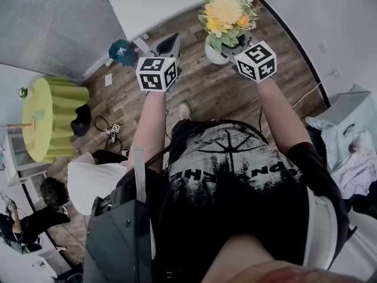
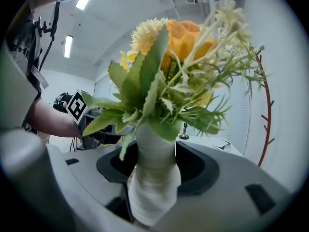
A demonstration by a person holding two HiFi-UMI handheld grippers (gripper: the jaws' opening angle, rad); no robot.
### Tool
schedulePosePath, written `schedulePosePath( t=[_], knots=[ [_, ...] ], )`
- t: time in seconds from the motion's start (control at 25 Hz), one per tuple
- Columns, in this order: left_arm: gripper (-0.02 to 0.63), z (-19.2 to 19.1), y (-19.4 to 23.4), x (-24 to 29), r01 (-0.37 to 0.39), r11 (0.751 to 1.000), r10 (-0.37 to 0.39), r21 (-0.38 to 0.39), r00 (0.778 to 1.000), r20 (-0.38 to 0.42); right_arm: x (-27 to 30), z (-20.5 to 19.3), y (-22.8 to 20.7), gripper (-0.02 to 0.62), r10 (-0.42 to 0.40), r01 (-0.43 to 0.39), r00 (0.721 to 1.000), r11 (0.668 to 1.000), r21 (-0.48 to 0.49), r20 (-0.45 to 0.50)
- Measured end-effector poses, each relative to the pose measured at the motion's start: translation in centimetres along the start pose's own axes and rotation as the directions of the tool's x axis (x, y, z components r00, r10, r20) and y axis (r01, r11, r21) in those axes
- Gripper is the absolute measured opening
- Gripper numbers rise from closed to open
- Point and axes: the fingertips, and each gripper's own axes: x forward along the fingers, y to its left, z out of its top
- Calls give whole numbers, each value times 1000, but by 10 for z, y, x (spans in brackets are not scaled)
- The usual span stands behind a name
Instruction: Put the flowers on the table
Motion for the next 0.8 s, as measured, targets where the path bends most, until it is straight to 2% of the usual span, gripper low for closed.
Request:
schedulePosePath(
  t=[0.4,0.8],
  knots=[
    [12,5,44,31,28,999,-28,-15,1000,0,46,10,-23,250,-26,26,1000,1000,-3,-7],
    [11,13,119,64,75,997,-75,-10,997,-27,119,24,-46,250,-74,74,997,997,16,-6]
  ],
)
